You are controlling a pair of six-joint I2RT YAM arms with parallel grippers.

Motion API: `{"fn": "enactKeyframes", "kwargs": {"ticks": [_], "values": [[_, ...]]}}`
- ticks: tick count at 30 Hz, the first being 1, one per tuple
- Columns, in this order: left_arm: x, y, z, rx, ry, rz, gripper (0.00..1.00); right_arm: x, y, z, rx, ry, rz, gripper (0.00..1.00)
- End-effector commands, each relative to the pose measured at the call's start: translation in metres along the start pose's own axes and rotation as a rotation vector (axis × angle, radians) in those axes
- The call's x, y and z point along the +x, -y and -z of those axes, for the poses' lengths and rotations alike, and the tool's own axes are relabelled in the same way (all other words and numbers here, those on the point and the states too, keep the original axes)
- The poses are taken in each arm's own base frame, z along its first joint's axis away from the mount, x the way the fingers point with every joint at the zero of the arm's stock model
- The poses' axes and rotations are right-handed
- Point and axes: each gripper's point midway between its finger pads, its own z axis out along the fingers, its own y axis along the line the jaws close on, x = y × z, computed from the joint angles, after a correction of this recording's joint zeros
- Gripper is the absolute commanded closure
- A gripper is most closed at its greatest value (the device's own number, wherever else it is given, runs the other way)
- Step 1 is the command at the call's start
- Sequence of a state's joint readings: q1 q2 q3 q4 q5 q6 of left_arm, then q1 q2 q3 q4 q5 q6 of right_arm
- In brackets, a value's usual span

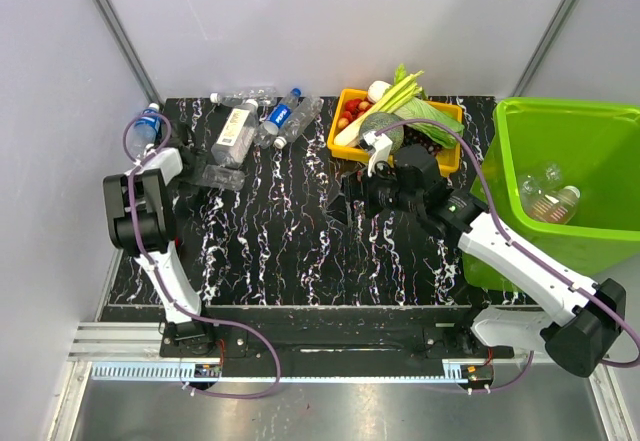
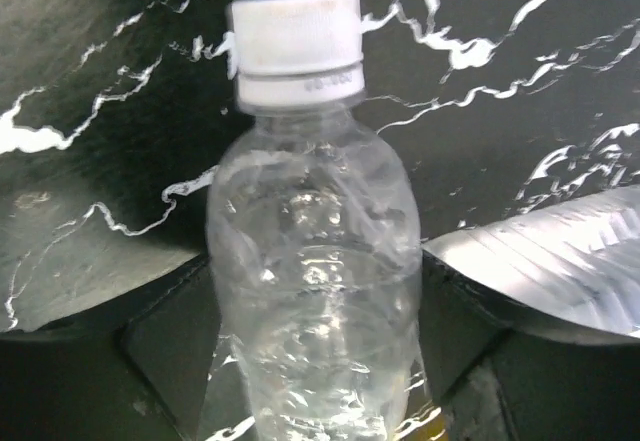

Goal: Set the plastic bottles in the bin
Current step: Pick up the plastic bottle at the center of the board.

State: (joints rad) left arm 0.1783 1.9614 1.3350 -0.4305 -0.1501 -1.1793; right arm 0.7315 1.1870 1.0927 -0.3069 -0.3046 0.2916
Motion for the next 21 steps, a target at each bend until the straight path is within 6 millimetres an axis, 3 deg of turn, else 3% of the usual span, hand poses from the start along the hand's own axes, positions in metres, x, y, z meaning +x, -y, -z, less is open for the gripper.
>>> {"fn": "enactKeyframes", "kwargs": {"ticks": [1,7,11,15,18,21], "values": [[0.002,0.003,-0.004,0.019,-0.029,0.010,0.32,-0.023,-0.013,0.002,-0.038,0.081,0.011,0.01],[0.017,-0.016,0.017,0.017,-0.080,0.028,0.63,-0.028,-0.015,0.002,-0.042,0.094,-0.002,0.01],[0.006,-0.021,0.051,0.040,-0.034,-0.016,0.78,-0.027,-0.009,0.000,-0.025,0.128,-0.009,0.00],[0.011,-0.020,0.084,0.114,-0.030,-0.078,0.80,-0.012,0.010,-0.018,0.038,0.079,-0.025,0.01],[0.019,-0.012,0.109,0.213,-0.039,-0.145,0.82,-0.004,0.009,-0.025,0.023,0.036,-0.050,0.01],[0.031,-0.001,0.137,0.334,-0.056,-0.256,0.91,-0.003,0.003,-0.028,-0.020,0.049,-0.084,0.01]]}}
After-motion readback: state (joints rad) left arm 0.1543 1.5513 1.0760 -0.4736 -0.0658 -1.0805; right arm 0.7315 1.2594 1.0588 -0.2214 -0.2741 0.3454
